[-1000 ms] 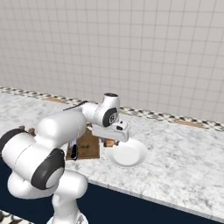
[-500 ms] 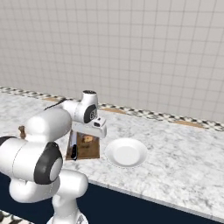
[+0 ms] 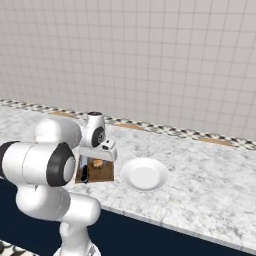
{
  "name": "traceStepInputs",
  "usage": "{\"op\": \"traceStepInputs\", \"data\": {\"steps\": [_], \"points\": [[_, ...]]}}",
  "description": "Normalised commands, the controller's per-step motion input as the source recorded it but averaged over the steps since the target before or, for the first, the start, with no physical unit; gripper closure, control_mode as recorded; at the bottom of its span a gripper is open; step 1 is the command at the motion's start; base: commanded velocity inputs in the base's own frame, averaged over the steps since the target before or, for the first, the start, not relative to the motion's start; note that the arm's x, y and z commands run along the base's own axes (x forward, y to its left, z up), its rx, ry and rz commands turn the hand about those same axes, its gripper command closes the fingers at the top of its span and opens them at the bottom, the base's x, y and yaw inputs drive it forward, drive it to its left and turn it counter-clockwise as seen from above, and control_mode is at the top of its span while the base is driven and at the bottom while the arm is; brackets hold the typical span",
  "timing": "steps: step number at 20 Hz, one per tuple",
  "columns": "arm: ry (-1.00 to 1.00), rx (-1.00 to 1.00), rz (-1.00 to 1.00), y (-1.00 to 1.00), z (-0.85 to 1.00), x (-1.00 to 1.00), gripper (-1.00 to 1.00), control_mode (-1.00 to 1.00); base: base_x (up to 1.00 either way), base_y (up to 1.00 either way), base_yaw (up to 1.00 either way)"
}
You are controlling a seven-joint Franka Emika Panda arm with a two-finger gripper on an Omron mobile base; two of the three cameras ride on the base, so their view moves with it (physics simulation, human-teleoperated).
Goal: Pick up the knife from the drawer and place it on the cutting board. Then place the meat from the plate to the cutting board.
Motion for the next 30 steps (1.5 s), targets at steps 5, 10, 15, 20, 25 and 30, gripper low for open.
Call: {"op": "traceStepInputs", "data": {"steps": [5, 10, 15, 20, 25, 30], "points": [[0.00, 0.00, 0.00, 0.00, -0.09, 0.20, -1.00, -1.00, 0.00, 0.00, 0.00], [-0.02, 0.00, 0.00, 0.01, 0.12, 0.00, -1.00, -1.00, 0.00, 0.00, 0.00], [-0.22, 0.01, 0.00, 0.00, 0.50, -0.27, -1.00, -1.00, 0.00, 0.00, 0.00], [-0.58, 0.06, 0.00, -0.10, 0.91, -0.83, -1.00, -1.00, 0.00, 0.00, 0.00], [-0.79, 0.09, 0.00, -0.36, 1.00, -1.00, -1.00, -1.00, 0.00, 0.00, 0.00], [-0.80, 0.10, 0.00, -0.53, 0.96, -1.00, -1.00, -1.00, 0.00, 0.00, 0.00]]}}
